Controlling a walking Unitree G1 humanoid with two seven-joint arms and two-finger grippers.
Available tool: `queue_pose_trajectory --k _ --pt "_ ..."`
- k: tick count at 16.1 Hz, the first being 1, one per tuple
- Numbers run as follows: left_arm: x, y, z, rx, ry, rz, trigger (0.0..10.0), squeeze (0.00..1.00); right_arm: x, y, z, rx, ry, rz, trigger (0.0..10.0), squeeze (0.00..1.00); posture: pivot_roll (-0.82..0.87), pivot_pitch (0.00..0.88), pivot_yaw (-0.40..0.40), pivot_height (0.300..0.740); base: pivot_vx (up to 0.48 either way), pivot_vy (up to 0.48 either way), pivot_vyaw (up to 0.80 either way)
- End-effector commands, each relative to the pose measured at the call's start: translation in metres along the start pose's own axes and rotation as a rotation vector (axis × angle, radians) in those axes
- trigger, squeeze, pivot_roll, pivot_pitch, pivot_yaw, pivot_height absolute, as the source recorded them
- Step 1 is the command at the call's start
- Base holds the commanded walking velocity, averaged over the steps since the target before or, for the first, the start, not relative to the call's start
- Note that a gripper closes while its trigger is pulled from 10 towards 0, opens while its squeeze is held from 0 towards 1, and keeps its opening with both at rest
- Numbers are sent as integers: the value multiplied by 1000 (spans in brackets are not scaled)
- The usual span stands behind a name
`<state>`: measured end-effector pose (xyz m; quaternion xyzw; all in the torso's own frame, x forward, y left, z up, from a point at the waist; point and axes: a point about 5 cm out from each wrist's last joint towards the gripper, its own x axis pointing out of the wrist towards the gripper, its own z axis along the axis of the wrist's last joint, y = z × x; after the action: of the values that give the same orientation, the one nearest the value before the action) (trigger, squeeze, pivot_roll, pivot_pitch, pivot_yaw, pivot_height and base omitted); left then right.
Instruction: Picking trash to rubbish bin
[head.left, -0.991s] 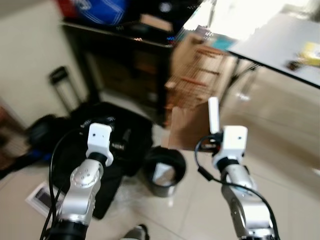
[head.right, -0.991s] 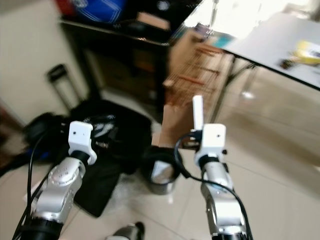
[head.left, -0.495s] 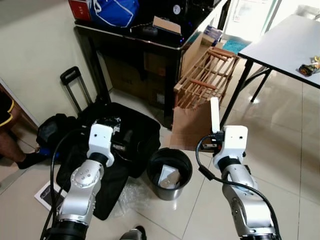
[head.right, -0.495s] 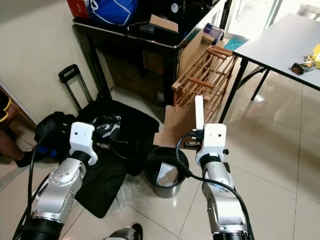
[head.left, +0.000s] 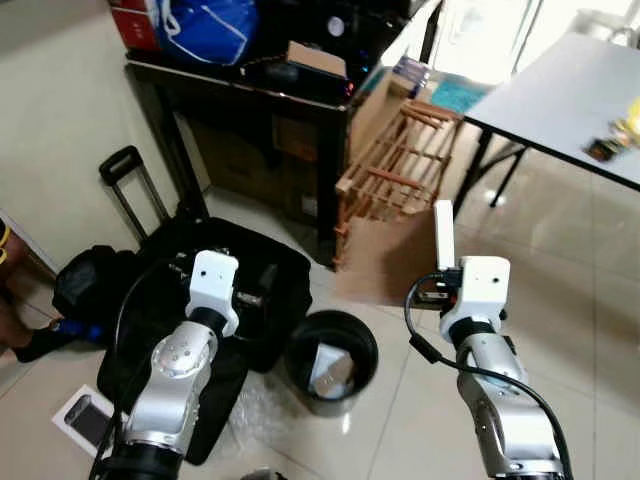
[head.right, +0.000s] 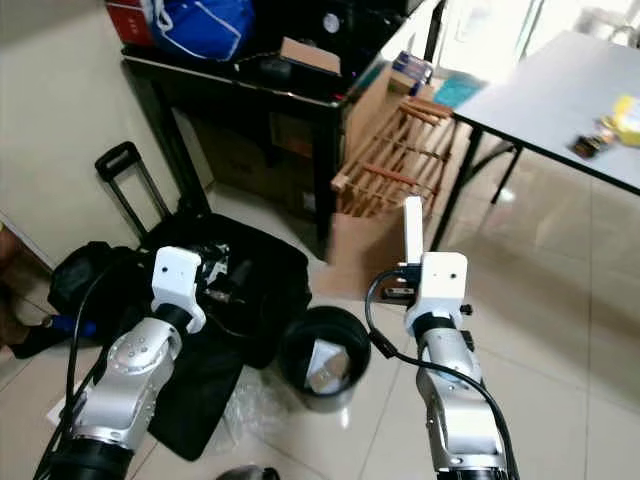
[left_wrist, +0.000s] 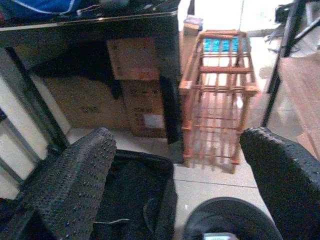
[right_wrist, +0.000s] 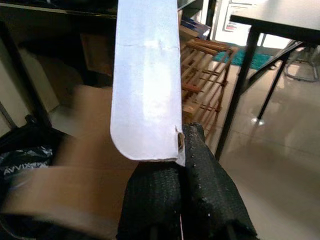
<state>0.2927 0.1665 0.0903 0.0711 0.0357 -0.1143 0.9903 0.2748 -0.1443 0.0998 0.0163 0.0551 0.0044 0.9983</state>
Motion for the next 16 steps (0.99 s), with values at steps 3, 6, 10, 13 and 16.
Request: queue_pose_trajectory --k 3,6,10,13,16 --pt "-2 3 -1 9 6 7 10000 0 1 8 2 2 -3 24 10000 0 7 96 28 740 480 0 0" --pt "-3 3 -2 12 7 8 10000 0 1 8 1 2 1 26 10000 0 7 96 28 740 480 0 0" --pt "-3 5 -2 13 9 15 10000 0 2 9 -1 0 11 29 10000 0 13 99 25 740 401 0 0" --pt "-4 5 -3 20 16 14 10000 0 1 9 -1 1 15 32 10000 0 11 99 23 740 346 0 0" --pt "-3 9 -4 16 18 23 10000 0 2 9 -1 2 18 30 10000 0 10 100 24 740 202 0 0"
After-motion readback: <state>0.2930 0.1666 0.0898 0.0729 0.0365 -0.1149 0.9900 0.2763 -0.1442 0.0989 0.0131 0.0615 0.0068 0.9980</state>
